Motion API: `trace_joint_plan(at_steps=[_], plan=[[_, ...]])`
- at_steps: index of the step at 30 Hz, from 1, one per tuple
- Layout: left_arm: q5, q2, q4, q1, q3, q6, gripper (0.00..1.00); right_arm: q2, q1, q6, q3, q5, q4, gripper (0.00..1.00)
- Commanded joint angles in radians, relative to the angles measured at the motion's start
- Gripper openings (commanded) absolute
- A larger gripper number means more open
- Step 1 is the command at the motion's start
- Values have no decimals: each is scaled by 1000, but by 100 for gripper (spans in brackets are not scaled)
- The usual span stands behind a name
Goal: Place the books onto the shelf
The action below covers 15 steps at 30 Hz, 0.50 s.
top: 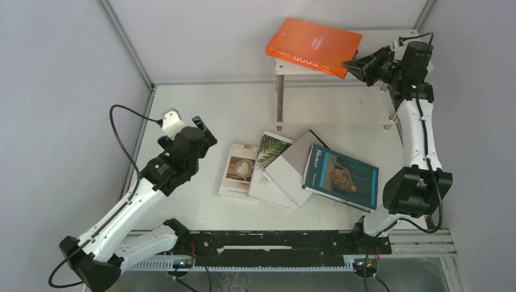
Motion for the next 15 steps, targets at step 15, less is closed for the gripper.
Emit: trace_joint_plan(at_steps=[15], plan=[[180,487,245,-3,597,284,100,30,-52,-30,12,-217,69,5]])
